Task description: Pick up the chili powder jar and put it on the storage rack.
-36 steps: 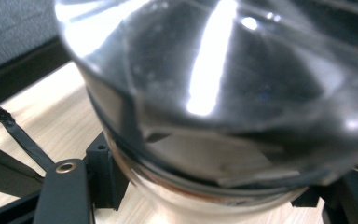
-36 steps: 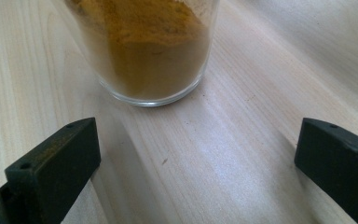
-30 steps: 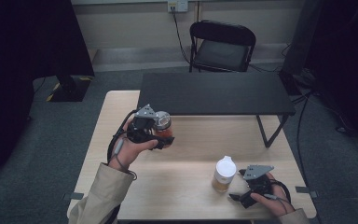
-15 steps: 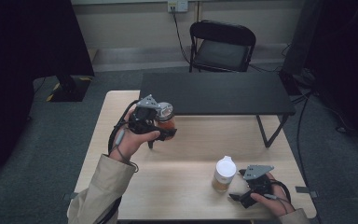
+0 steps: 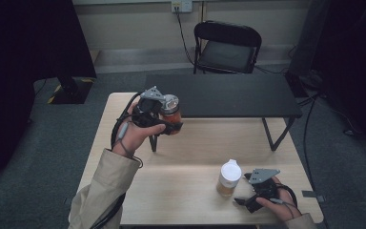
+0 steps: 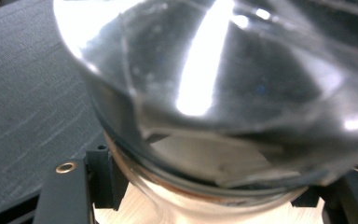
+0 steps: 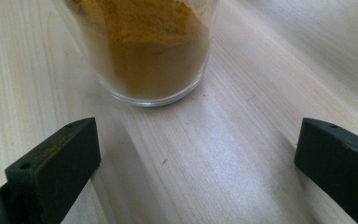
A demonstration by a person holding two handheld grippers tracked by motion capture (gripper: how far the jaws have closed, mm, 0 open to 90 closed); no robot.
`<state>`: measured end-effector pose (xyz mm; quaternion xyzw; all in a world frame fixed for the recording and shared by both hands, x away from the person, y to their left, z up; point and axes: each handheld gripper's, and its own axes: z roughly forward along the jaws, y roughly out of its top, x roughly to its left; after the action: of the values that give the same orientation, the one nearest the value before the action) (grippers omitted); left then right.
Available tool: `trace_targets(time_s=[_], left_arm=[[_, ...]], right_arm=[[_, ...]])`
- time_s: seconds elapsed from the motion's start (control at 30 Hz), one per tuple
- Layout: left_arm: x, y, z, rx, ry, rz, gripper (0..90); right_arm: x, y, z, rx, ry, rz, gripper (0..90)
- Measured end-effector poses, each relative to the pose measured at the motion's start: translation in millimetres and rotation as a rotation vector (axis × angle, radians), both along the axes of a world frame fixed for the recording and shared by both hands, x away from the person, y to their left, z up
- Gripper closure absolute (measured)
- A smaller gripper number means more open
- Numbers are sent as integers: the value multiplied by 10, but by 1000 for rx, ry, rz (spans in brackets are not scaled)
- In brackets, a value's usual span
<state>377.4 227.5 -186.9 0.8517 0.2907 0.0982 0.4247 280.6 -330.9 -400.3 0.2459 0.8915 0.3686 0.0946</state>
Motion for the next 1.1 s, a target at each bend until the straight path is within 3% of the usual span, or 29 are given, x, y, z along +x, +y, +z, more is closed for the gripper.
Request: trace_targets(time_s=[0.47, 1.1], left_arm=[[138, -102, 134, 6, -6, 24, 305], [333, -242, 116, 32, -8, 95, 305]], right_arm=[[0, 0, 0, 0, 0, 0, 0], [0, 1, 1, 0, 1, -1, 0]])
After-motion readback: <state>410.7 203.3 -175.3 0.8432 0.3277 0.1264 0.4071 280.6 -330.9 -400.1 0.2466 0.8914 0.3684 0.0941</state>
